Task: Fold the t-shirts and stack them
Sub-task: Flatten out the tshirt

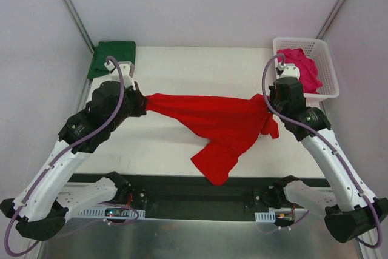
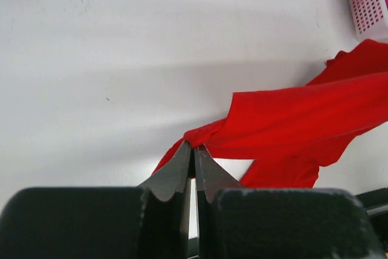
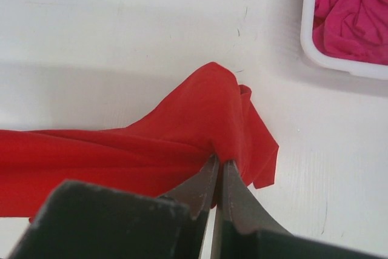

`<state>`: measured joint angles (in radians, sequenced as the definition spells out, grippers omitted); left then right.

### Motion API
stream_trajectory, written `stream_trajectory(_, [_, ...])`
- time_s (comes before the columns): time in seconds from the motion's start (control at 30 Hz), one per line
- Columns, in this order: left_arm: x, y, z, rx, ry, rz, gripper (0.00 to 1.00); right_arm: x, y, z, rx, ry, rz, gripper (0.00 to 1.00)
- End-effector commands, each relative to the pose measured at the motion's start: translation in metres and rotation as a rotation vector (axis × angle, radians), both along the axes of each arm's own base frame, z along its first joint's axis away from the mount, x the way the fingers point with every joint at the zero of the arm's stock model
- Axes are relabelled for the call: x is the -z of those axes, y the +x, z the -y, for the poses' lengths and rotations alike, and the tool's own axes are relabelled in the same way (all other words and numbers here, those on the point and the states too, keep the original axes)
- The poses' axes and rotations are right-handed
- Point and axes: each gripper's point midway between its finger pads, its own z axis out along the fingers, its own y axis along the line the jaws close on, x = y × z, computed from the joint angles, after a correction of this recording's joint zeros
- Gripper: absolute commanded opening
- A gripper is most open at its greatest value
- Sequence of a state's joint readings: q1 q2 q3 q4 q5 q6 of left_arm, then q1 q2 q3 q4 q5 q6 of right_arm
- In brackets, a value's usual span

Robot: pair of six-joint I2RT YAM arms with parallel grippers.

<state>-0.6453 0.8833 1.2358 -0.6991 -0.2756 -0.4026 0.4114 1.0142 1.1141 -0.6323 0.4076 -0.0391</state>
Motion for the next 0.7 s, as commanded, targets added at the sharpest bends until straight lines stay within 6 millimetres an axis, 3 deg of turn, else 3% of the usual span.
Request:
stream_trajectory(0.0, [-0.038,0.008,-0.026,-0.070,0.074,0.098,0.00,-0.036,0.002,0.015,0.031,-0.044,0.120,0.01])
stream_trajectory(0.2, [-0.069,0.014,-0.040,-0.115,0.111,0.167,0.00,-0.058,0.006,0.019,0.034,-0.067,0.170,0.01])
stream_trajectory(0.4, [-0.082,0.017,-0.050,-0.148,0.131,0.196,0.00,-0.072,0.012,0.017,0.029,-0.068,0.205,0.01])
stream_trajectory(0.67, [-0.104,0.015,-0.055,-0.150,0.137,0.244,0.00,-0.128,0.005,0.027,0.040,-0.065,0.348,0.01])
